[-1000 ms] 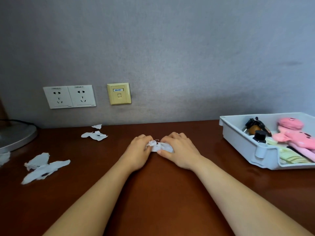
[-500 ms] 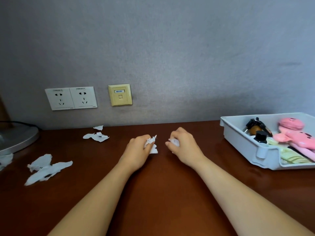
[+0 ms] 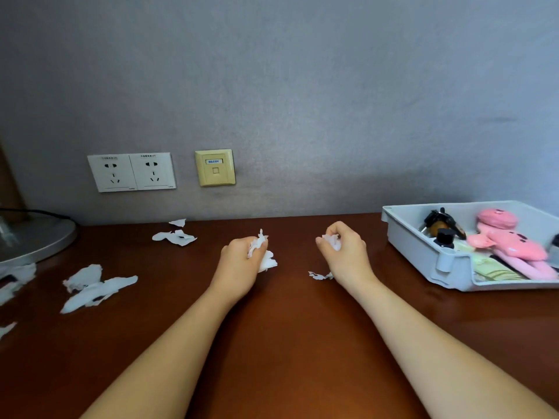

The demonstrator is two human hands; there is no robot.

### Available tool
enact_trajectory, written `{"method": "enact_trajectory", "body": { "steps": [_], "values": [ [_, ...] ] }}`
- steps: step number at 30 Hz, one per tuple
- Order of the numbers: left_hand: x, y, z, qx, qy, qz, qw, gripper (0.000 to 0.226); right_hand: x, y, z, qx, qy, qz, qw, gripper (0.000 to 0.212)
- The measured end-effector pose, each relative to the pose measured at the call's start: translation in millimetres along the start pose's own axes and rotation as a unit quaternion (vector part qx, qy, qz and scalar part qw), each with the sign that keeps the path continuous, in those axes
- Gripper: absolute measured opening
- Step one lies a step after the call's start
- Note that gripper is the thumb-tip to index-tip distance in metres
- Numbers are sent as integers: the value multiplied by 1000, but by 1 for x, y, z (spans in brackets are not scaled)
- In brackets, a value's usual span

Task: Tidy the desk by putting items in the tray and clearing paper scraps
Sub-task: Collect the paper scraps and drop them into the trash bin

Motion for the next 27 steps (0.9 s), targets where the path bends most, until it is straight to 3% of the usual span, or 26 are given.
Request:
{"method": "enact_trajectory", "body": {
  "steps": [8,16,27],
  "values": [
    [-5,-29,-61,-27,5,-106,994,49,-21,39,-57,1,60,-45,997,39],
    [-13,-84,-111,36,73,-108,991,51,-71,85,-111,-22,123,-99,987,34],
    [-28,-202,-157,136,110,-142,974,50,-167,132,-173,-67,118,-143,980,39]
  ]
}}
Point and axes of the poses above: each hand's wrist, its own z-axis towards the middle knuckle, its own x-axis out of the palm, y = z × x, the point moved 7 cm from there along z, towards the middle knuckle, and after that the axes turned 15 degrees about z, right-handed, at the moved point
